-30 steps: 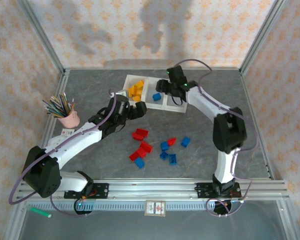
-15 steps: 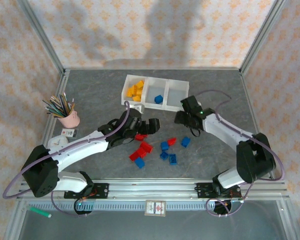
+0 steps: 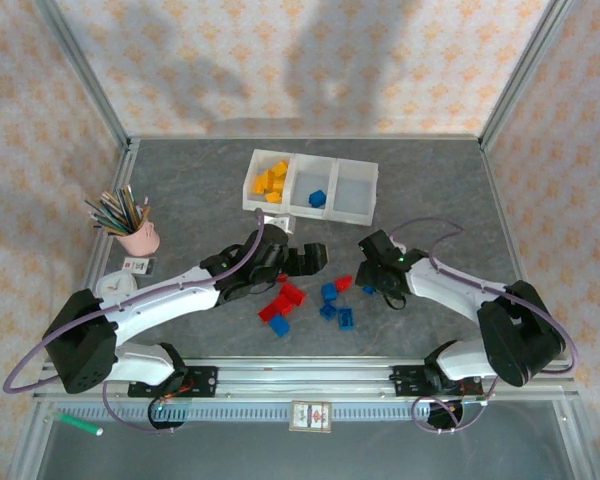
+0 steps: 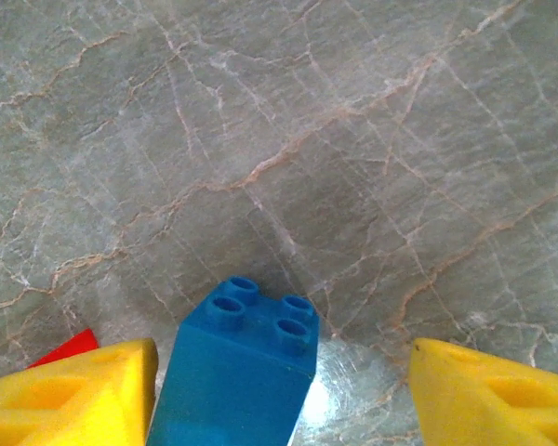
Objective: Sort the legos into containers by color
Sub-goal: Pick up the lego from the bottom-center of the table, then place the lego in the container.
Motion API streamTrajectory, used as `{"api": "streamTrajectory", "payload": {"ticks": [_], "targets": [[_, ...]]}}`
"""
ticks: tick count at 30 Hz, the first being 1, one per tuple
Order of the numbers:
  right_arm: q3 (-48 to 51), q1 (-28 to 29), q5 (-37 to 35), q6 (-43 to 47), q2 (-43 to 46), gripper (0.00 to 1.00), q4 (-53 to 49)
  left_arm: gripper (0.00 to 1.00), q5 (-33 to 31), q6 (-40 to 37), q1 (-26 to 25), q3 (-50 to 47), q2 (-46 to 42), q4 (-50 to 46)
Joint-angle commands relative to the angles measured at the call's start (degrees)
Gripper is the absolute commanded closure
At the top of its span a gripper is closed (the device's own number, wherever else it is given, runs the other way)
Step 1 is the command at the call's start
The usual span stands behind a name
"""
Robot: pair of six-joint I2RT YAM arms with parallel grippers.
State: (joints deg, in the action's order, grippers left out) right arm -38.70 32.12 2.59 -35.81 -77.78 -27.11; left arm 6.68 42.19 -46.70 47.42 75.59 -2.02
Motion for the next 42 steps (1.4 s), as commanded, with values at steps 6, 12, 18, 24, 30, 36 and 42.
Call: {"api": "streamTrajectory", "payload": {"ticks": [6, 12, 18, 24, 30, 36, 42], "targets": [[0.0, 0.5, -0.7, 0.7, -2.9, 0.48, 4.8, 0.01, -0.9, 0.4, -0.4, -1.0, 1.4, 1.7], [-1.1, 0.5, -0.9, 2.0, -3.5, 0.65, 4.3, 0.01, -1.0, 0.6, -0.4, -1.3, 1.2, 2.0], [-5.2, 0.5, -1.8, 4.0, -0.9, 0.7, 0.8, 0.01, -2.5, -0.5, -0.1, -0.6, -0.2, 0.8], [-15.0, 0.5, -2.0, 8.3, -3.6, 0.69, 1.2, 0.01, -5.9, -2.0, 2.9, -0.2, -3.6, -1.5], [-30.3, 0.5, 0.9, 11.5, -15.7, 0.69, 5.4, 0.01, -5.7, -2.7, 9.6, -0.2, -6.2, -3.0], [-50.0, 0.5, -2.2, 16.0, -30.9, 0.68, 3.6, 0.01, -6.0, -4.3, 15.2, 0.3, -5.7, -2.8], [-65.9, -0.3, -4.2, 18.3, -44.5, 0.68, 1.5, 0.01, -6.1, -4.2, 17.5, 0.7, -4.4, -1.0]]}}
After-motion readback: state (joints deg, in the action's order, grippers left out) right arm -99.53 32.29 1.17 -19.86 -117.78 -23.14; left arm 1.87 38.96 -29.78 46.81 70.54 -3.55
